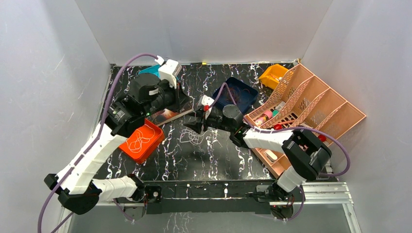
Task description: Untangle the cables
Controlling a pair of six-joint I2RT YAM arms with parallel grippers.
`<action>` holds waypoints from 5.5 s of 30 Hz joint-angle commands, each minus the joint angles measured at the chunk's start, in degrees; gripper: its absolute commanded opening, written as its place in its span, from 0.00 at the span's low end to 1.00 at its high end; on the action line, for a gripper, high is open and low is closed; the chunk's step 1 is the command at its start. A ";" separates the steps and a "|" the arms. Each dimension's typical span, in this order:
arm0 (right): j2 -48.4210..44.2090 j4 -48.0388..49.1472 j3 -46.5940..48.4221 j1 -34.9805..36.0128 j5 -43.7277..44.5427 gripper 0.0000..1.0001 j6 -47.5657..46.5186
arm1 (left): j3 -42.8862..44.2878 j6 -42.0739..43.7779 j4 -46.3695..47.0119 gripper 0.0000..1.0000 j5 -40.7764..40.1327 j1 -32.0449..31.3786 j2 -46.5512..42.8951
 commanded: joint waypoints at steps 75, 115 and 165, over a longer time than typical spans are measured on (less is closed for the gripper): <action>-1.59 16.36 -0.46 0.05 6.69 0.75 4.79 | 44.98 10.75 11.13 0.00 -11.46 -0.21 9.40; -14.51 -58.38 22.73 -0.14 4.52 0.00 6.54 | -1.08 -0.45 11.68 0.00 -27.33 -0.21 -16.50; 27.13 -5.99 44.92 14.23 13.65 0.00 10.01 | -2.78 -41.29 -49.71 0.00 -60.95 2.16 -5.62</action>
